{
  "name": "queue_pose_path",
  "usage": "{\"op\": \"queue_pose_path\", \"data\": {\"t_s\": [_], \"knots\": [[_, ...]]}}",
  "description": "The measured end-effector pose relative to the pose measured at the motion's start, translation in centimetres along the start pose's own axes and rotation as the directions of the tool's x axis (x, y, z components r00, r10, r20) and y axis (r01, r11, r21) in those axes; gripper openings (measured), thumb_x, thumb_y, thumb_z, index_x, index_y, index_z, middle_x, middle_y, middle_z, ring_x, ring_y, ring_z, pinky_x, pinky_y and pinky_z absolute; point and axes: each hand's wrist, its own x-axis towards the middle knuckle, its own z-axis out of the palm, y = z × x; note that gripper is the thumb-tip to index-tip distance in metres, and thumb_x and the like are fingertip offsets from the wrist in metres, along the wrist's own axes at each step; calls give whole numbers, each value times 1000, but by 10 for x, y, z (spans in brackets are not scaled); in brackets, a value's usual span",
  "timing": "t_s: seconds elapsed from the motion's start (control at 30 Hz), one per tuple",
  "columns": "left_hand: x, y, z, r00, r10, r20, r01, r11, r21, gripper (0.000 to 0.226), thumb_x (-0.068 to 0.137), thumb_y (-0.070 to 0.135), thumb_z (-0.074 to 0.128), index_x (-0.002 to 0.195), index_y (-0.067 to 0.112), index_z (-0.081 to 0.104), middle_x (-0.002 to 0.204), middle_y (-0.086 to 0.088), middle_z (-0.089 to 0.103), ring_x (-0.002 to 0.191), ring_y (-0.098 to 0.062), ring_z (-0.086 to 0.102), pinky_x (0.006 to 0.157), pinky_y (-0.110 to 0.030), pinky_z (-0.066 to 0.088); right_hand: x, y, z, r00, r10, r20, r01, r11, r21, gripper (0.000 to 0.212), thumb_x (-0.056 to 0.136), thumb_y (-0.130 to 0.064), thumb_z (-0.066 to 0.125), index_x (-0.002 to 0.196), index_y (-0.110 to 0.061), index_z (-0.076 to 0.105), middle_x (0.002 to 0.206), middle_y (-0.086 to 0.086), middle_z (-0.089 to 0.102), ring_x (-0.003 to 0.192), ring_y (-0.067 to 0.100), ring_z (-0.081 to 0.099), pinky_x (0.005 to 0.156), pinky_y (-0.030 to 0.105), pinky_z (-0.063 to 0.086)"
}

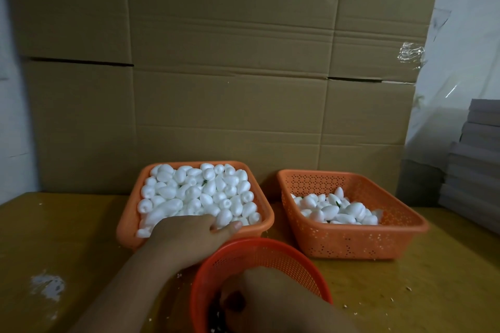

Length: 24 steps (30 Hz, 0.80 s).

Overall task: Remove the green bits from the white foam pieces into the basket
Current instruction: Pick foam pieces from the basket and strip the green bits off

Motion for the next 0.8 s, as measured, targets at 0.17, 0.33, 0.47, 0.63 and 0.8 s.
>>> {"op": "queue_pose_path", "data": {"t_s": [0.17,0.33,0.47,0.63,0.8], "knots": [[-2,0,-3,999,42,-22,-42,999,-9,62,71,94,14,76,44,52,77,15,52,82,1,51,65,-24,33,9,-4,-7,992,78,98,-91,987,132,22,92,-41,45,71,-38,50,75,-20,55,64,-9,51,53,6,36],[0,1,-4,999,42,-2,-42,999,32,66,67,94,10,65,39,47,99,8,59,97,-10,48,77,-30,36,11,-3,-8,984,100,147,-128,973,194,17,95,-35,46,79,-41,50,65,-21,43,55,-5,43,53,12,36],[-3,1,-3,1000,14,-9,-14,1000,9,69,65,97,12,64,37,47,82,13,57,82,-3,55,65,-24,34,10,-2,-2,991,76,114,-100,970,222,19,95,-33,46,101,-27,64,69,-22,42,58,-7,38,55,11,33],[-5,4,-1,1000,5,-6,-5,999,-45,68,71,95,16,63,41,56,65,14,61,70,3,57,58,-20,30,21,0,-7,973,138,183,-175,962,209,32,101,-23,44,130,-17,57,127,6,59,115,16,55,97,19,38],[-9,6,-7,999,20,-33,-23,997,-76,61,73,93,20,63,46,58,64,15,61,68,2,59,62,-23,38,12,0,-6,998,57,22,-61,976,210,30,94,-29,52,121,-24,62,127,-3,61,118,12,55,98,21,38]]}}
